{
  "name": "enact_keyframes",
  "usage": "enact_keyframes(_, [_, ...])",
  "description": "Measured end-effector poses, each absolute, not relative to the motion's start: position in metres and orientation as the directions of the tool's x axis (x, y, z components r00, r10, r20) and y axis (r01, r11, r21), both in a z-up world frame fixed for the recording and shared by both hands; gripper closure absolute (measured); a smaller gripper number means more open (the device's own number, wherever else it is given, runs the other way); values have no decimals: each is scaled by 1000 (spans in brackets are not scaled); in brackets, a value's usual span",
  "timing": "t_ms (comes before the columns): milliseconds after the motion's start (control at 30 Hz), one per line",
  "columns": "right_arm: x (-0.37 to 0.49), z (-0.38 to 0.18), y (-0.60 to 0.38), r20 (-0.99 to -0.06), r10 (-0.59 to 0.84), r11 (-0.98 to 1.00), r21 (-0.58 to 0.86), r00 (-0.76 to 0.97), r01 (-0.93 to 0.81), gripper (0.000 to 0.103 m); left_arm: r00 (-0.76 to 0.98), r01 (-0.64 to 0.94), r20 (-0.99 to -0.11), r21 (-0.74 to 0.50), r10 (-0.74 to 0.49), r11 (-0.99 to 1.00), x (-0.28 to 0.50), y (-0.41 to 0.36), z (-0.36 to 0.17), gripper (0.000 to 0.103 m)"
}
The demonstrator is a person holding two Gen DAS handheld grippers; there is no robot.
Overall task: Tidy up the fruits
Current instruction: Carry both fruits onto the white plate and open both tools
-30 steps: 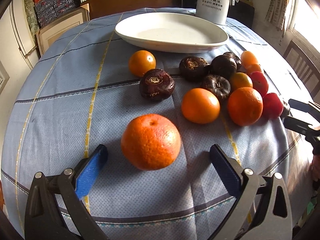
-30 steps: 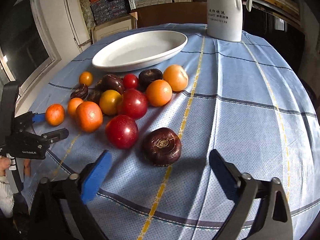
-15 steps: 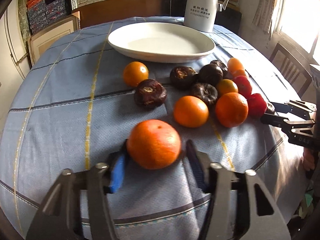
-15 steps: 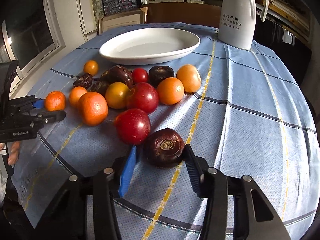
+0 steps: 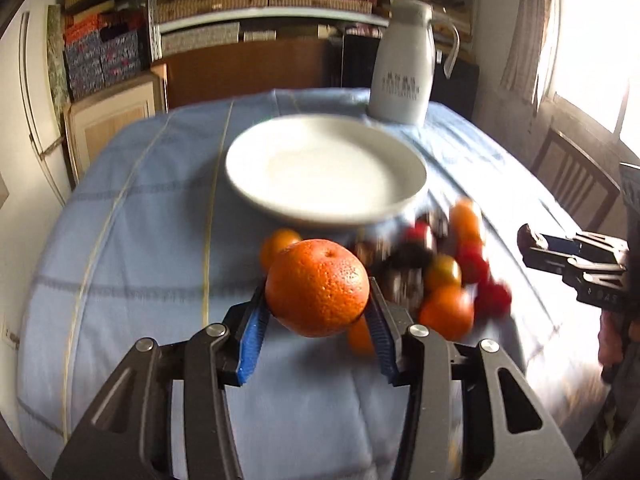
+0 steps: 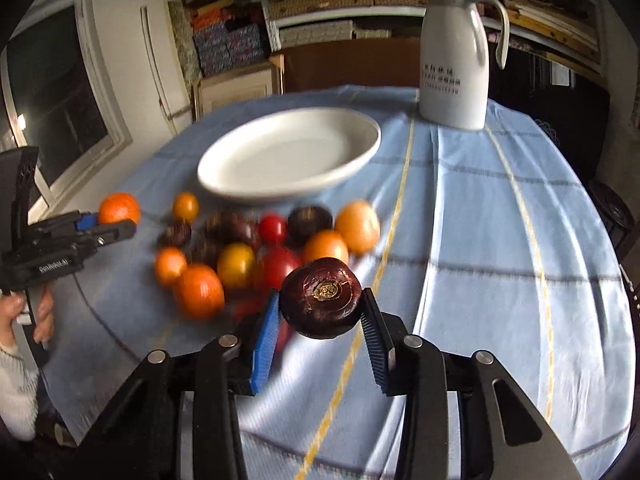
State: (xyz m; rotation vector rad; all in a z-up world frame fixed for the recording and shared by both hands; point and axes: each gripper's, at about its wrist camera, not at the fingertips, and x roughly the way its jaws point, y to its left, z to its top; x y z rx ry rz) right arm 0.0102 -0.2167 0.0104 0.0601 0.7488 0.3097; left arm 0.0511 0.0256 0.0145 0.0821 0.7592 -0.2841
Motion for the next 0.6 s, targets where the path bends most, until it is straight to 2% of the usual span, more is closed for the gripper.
enact_keyframes(200, [86,28,-185,-634,322,946,195,703,-258,63,698,265,-685,-22,-208,964,124,-2,17,58])
enact_keyframes(367, [142,11,-176,-669,321,947,229,670,-225,63,689,244,-700,-21,-189,969,172,-10,2,58])
enact_keyframes(533, [159,-6,-168,-681,319,948,225,659,-226,61,700,231,-699,24,-149,973,192,-18,-12,57])
enact_keyframes(567, [158,-7,-168,-680,317,948,223,661,-225,57,708,228,-693,37,-140,973,193,-18,-13,52])
enact_keyframes(600, [158,-7,-169,-679,315,949,222,663,-224,49,718,224,-684,57,-125,973,192,-19,-14,41])
